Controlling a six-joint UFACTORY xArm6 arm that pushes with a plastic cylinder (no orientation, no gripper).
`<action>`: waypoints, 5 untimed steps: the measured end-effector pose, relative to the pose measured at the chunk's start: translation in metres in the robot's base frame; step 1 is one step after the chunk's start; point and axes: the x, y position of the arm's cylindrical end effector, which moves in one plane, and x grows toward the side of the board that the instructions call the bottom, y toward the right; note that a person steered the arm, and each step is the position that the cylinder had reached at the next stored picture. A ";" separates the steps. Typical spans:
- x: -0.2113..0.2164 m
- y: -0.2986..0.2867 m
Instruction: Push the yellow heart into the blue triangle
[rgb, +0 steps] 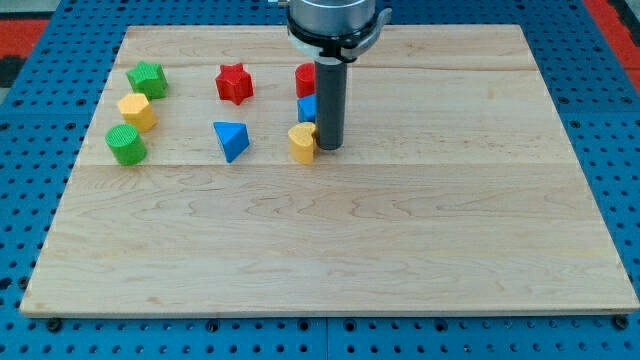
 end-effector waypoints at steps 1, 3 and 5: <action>0.000 -0.012; 0.000 -0.041; 0.000 -0.066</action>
